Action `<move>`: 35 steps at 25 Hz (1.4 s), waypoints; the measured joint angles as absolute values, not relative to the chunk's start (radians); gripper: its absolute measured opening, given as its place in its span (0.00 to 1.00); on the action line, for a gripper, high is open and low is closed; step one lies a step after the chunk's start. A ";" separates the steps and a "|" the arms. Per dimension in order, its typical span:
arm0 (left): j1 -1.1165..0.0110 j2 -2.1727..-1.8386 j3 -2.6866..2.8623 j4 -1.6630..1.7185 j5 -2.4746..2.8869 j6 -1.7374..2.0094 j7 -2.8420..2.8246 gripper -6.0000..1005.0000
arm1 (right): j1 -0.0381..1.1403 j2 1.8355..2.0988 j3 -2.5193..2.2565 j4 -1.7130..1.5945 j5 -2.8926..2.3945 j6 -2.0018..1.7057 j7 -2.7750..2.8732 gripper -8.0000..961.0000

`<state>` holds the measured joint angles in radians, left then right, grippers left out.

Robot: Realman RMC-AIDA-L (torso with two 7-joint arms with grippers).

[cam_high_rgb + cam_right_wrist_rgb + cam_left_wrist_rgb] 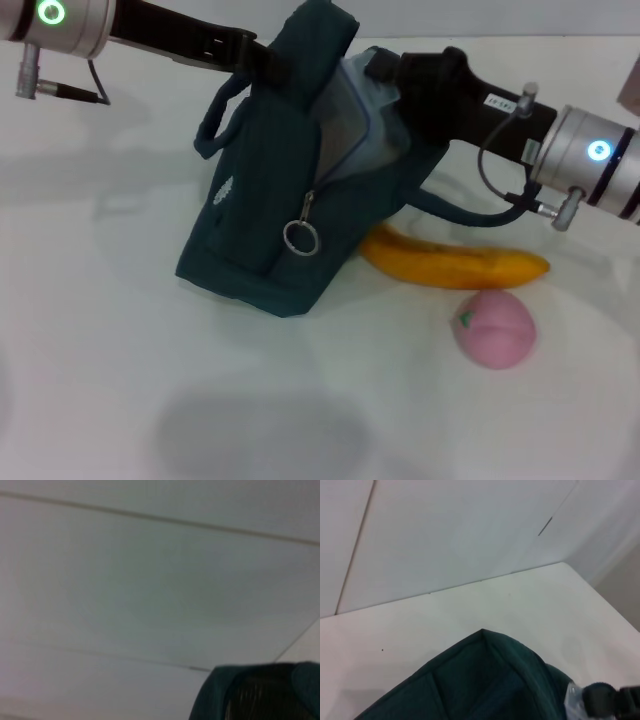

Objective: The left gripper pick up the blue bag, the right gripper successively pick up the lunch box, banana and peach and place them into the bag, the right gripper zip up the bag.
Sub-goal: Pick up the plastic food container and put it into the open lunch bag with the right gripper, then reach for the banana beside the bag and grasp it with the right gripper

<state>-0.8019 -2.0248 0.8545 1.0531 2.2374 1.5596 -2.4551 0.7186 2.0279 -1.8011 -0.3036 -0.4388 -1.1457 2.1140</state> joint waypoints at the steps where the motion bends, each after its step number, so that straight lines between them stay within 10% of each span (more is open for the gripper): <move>1: -0.802 -2.025 0.854 1.053 2.234 1.560 -2.453 0.06 | 0.719 2.028 -1.809 -0.308 -0.439 -1.146 2.108 0.17; 20: -0.805 -2.033 0.858 1.043 2.224 1.561 -2.419 0.06 | 0.762 2.028 -1.837 -0.376 -0.429 -1.036 1.902 0.22; 30: -0.776 -2.020 0.838 1.042 2.224 1.539 -2.417 0.06 | 0.737 2.019 -1.822 -0.362 -0.430 -1.118 1.854 0.58; 35: -0.769 -2.015 0.817 1.021 2.225 1.537 -2.399 0.06 | 0.605 2.001 -1.686 -0.343 -0.438 -1.381 1.623 0.57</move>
